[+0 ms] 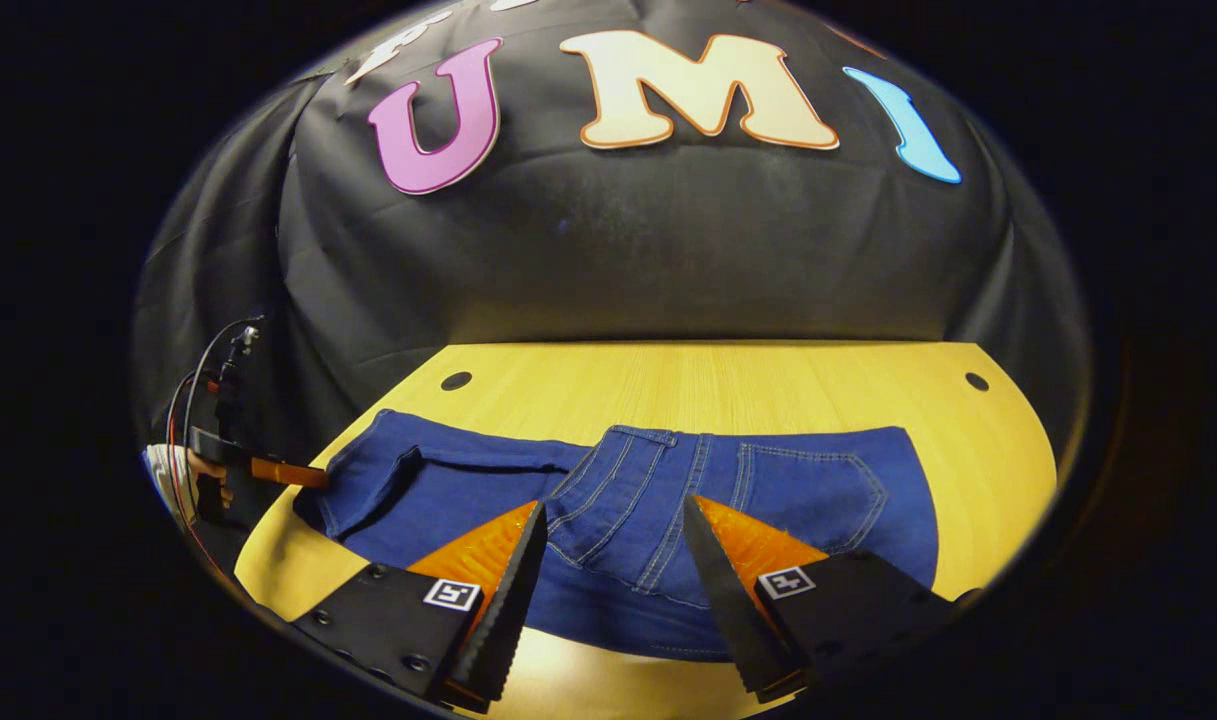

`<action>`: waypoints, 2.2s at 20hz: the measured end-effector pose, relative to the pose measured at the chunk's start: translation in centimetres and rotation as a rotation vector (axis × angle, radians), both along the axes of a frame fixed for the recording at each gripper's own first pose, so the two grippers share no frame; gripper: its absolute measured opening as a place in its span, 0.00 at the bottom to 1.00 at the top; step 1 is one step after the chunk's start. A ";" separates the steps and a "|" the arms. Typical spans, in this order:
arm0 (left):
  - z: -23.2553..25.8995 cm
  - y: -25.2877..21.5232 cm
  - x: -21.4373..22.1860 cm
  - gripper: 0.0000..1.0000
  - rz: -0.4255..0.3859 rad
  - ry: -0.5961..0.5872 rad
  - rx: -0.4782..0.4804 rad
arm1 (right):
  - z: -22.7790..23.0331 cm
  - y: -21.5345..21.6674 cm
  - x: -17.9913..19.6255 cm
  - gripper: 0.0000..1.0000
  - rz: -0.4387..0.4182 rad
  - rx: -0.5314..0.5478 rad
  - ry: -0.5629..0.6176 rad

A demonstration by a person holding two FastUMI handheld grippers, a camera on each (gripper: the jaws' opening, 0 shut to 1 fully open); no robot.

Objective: Grasp the waist and the cuffs of the jeans and fold them to make the two legs overlap; first hold the waist and fold one-third of the jeans toward the cuffs, then hold the cuffs and fold the remaining one-third in the same direction to finish folding.

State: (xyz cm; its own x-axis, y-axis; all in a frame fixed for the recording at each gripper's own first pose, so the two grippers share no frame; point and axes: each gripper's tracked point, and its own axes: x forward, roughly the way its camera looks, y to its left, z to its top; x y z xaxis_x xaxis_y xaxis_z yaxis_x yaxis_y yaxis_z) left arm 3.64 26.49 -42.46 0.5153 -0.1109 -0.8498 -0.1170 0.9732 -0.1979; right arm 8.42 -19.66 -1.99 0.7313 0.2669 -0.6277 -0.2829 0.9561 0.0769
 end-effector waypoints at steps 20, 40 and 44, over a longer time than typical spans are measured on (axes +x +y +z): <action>19.5 -30.7 7.7 0.00 -0.267 -0.321 -0.367 | 11.4 -17.1 -4.4 0.85 -0.097 -0.019 -0.165; 16.1 -53.4 6.6 1.00 -0.316 -0.432 -0.251 | 16.7 -29.7 -7.9 0.97 -0.207 0.030 -0.265; 24.7 -46.6 4.7 0.96 -0.204 -0.722 -0.023 | 22.7 -26.0 -6.4 0.98 -0.123 0.052 -0.470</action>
